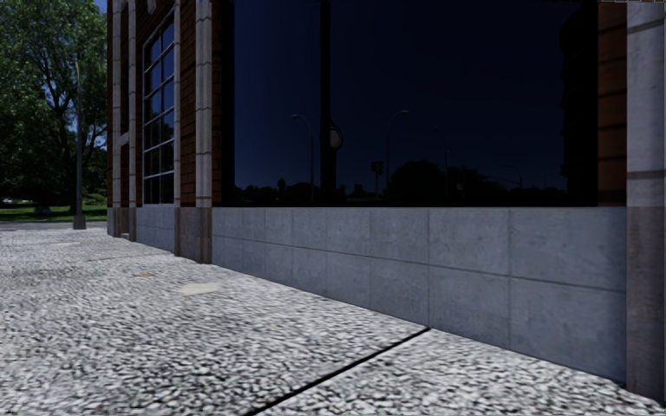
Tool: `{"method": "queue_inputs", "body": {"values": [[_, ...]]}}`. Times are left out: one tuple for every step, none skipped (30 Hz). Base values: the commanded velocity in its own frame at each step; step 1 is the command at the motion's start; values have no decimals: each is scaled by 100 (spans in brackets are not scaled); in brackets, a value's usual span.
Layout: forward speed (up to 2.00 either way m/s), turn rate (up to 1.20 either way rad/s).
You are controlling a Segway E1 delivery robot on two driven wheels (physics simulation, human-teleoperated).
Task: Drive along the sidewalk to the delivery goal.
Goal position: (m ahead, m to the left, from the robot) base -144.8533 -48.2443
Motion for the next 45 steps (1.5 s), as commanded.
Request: {"method": "queue_inputs", "body": {"values": [[0, 71], [0, 71], [0, 71], [0, 71], [0, 71], [0, 71], [0, 71], [0, 71], [0, 71], [0, 71], [0, 71], [0, 71], [5, 69], [5, 69], [7, 68], [19, 67], [40, 67], [63, 67], [75, 67], [75, 67], [81, 65], [82, 62], [83, 60], [83, 60], [83, 56], [83, 55], [83, 50], [83, 42], [83, 30], [83, 30], [83, 19], [83, 3], [83, 0], [83, 0], [83, 0], [81, 0], [81, 0], [81, 0], [81, 0], [81, 0], [81, 3], [81, 22], [81, 34], [81, 38], [81, 38]]}}
